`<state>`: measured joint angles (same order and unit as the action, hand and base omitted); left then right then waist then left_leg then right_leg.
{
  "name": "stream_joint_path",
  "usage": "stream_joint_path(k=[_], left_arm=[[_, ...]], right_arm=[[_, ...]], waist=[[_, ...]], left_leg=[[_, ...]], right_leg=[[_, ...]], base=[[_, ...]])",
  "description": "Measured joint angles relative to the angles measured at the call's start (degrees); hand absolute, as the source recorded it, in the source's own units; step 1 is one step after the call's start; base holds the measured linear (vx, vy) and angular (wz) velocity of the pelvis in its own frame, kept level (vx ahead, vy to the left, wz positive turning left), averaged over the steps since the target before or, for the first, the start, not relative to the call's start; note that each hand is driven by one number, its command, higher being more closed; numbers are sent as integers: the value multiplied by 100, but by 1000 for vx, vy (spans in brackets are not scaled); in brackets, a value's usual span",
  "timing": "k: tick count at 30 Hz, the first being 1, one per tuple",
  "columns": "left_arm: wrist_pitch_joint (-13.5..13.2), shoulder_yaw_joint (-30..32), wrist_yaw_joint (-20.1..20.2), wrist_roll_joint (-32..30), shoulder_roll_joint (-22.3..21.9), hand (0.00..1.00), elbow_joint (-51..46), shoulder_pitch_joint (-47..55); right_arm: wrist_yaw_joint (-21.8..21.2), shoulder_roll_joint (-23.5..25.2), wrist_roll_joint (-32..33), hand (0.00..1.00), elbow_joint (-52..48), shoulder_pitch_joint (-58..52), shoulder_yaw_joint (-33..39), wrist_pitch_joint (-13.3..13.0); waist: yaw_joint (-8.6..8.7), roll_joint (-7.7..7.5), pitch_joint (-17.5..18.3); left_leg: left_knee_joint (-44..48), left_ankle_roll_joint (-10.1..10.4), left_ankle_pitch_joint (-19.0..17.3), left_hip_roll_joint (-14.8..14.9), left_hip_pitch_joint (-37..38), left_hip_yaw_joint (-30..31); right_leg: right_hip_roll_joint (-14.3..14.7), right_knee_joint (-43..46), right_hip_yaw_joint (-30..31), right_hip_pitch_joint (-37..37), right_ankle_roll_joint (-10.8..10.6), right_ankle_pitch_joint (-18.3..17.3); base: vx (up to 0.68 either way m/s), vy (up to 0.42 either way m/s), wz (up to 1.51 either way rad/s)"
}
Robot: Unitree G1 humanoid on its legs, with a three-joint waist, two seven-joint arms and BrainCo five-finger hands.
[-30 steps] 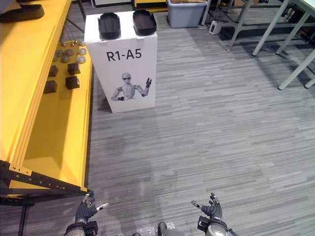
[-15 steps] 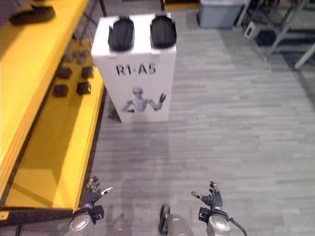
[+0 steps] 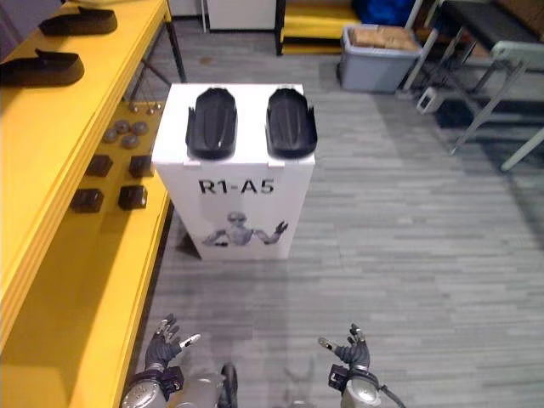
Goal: Walk over and take plastic housings, then place them on the shelf
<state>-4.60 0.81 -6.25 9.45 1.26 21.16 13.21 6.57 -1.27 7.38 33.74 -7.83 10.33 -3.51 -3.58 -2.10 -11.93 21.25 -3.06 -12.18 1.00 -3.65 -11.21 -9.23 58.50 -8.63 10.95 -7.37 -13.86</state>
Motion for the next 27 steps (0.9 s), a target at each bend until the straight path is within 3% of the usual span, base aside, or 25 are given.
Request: stream_joint_path(k=[3, 5, 6, 7, 8, 10, 11, 12, 13, 14, 15, 17, 18, 19, 20, 22, 27], left_arm=[[-3, 1, -65, 50, 44, 0, -182, -42], [-4, 15, -76, 49, 63, 0, -136, -70], [-6, 67, -86, 37, 84, 0, -13, -131], [-3, 119, -83, 8, 113, 0, 111, -164], [6, 176, -86, -19, 1, 0, 269, -232], [9, 311, -94, -17, -147, 0, 259, -262], [10, 340, -85, -15, -204, 0, 255, -290], [4, 349, -75, -10, -287, 0, 236, -290], [-6, 342, -72, -10, -314, 0, 232, -283], [-24, 340, -58, -6, -368, 0, 230, -282], [-25, 339, -58, -6, -377, 0, 218, -282], [-31, 355, -66, -7, -386, 0, 209, -261], [-30, 369, -72, -7, -412, 0, 246, -224], [-23, 339, -76, -6, -431, 0, 263, -218], [-14, 339, -70, -8, -406, 0, 318, -238], [-16, 356, -81, -9, -327, 0, 290, -259], [-16, 452, -81, -9, -251, 0, 252, -104]], right_arm=[[-18, 91, -2, 0, -206, -84, -30, 1], [-30, 131, -3, 0, -142, -53, -34, 0], [-28, 119, -4, 0, -47, -57, -27, 12], [-27, 86, -26, 0, 42, -76, -25, 14], [-29, -36, -99, 0, 209, -32, -30, 49], [-30, -43, -107, 0, 144, 53, -31, 51], [-28, -57, -106, 0, 72, 18, -44, 49], [-26, -66, -100, 0, -47, -68, -134, 42], [-24, -54, -100, 0, -106, -95, -156, 35], [1, -57, -94, 0, -228, -84, -147, 10], [12, -75, -94, 0, -279, -74, -140, 1], [19, -70, -92, 0, -346, -47, -119, -15], [26, -93, -91, 0, -369, -91, -67, -13], [32, -107, -91, 0, -407, -112, 11, -13], [76, -29, -92, 0, -371, -145, 132, 15], [133, 34, -94, 0, -415, -229, 146, 14], [215, 97, -94, 0, -1141, -391, 223, 15]], waist=[[53, 14, 2], [135, 49, -15], [145, -17, 36], [178, -14, 92], [125, 204, 162], [150, 260, 165], [175, 280, 153], [166, 240, 121], [130, 230, 119], [43, 245, 143], [8, 246, 158], [-66, 282, 171], [-25, 377, 215], [-8, 502, 248], [-5, 456, 252], [-20, 276, 269], [-16, 266, 317]], left_leg=[[-425, 76, -202, 22, 579, 212], [-598, 189, -295, 130, 867, 410], [-706, 263, -303, 143, 975, 520], [-736, 357, -354, 196, 1019, 664], [-727, 470, -351, 449, 1048, 711], [-272, 664, -129, 558, 877, 654], [367, 714, 40, 591, 693, 628], [1567, 702, 275, 753, 245, 583], [1960, 704, 246, 853, 121, 468], [2449, 739, -70, 1085, -266, 123], [2352, 777, -104, 1127, -398, 47], [1174, 785, -54, 1187, -623, -36], [225, 725, 501, 1190, -627, -32], [-130, 709, 1010, 1225, -636, 52], [-315, 772, 807, 1171, -477, 62], [-622, 726, 860, 1005, -289, -95], [-1052, 706, 910, 848, 107, -430]], right_leg=[[-50, -517, -300, 719, 120, -59], [107, -2072, -412, 825, 216, 18], [317, -3381, -188, 691, 391, 385], [440, -3784, -58, 577, 695, 1259], [627, -3916, -176, 446, 811, 1242], [653, -4077, -362, 215, 897, 1166], [659, -4276, -482, -74, 906, 1155], [646, -4632, -568, -628, 923, 1143], [656, -4756, -570, -808, 927, 1141], [660, -5044, -561, -1210, 939, 1133], [648, -5127, -548, -1286, 939, 1133], [631, -5263, -466, -1391, 898, 1119], [678, -5267, -445, -1437, 751, 1025], [760, -5271, -437, -1478, 667, 965], [744, -5288, -360, -1492, 610, 918], [553, -5280, -266, -1478, 527, 864], [405, -5283, 30, -1492, 430, 813]], base=[[570, -5, 35], [534, -138, 50], [401, -150, 66], [640, -242, 55], [544, -207, 34], [560, -247, 34], [450, -228, 66], [389, -192, 50], [331, -127, 25], [305, -89, -5], [294, 4, -25], [231, 86, -36], [151, 127, -23], [173, 187, -13], [151, 196, -9], [128, 157, -16], [48, 62, -25]])
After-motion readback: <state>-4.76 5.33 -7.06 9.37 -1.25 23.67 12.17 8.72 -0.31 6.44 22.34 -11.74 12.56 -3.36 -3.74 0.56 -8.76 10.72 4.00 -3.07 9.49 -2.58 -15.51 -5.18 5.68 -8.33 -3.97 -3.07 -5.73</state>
